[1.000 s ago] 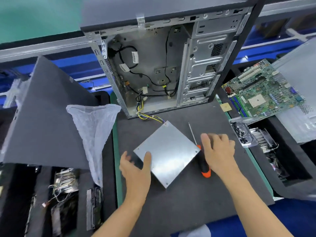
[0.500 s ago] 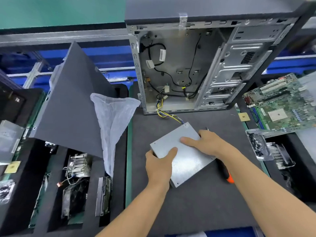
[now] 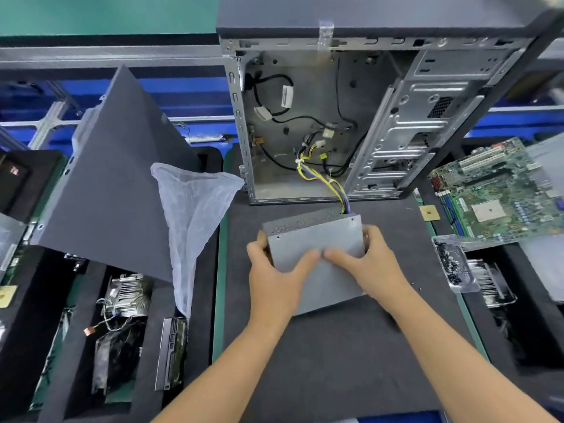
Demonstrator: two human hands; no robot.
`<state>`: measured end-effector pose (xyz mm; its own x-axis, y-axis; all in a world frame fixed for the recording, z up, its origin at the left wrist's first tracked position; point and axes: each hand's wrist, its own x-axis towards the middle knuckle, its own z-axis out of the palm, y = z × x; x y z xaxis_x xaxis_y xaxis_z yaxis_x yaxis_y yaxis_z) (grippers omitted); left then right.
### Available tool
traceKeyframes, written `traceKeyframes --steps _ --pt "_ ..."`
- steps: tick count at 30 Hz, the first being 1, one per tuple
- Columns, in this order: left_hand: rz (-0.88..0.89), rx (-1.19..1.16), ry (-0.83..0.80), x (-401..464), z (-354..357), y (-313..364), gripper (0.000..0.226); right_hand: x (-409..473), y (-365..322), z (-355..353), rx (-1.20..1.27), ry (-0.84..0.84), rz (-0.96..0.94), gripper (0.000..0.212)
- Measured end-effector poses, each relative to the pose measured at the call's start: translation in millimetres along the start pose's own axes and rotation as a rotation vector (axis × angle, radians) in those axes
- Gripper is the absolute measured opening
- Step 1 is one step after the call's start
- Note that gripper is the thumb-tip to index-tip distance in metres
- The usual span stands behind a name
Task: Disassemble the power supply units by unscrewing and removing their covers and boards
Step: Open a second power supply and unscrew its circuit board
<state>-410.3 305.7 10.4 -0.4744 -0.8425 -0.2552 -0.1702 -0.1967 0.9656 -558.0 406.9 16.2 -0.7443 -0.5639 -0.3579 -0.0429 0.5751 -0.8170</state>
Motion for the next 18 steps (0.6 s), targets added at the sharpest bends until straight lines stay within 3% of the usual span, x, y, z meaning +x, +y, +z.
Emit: traceKeyframes --steps 2,7,12,14,18 --pt "0.111 -0.014 -0.017 -0.1 -3.4 -2.0 0.060 -5.7 3.1 7.5 0.059 -0.002 -0.094 0.092" --pt "0.263 -0.076 0.078 -1.5 -10.9 -10.1 0.041 -15.3 29.2 28.0 0.153 0.097 -0.162 0.079" --pt "0.178 -0.145 0.059 -0.4 -14.2 -10.2 0.037 -21.7 43.7 41.3 0.174 0.129 -0.175 0.076" --pt "0.092 -0.098 0.006 1.7 -17.1 -8.1 0.051 -22.3 44.0 40.4 0.230 0.116 -0.188 0.079" --pt "0.009 0.026 -0.106 4.6 -20.3 -3.7 0.046 -30.0 36.6 34.4 0.289 0.092 -0.253 0.079"
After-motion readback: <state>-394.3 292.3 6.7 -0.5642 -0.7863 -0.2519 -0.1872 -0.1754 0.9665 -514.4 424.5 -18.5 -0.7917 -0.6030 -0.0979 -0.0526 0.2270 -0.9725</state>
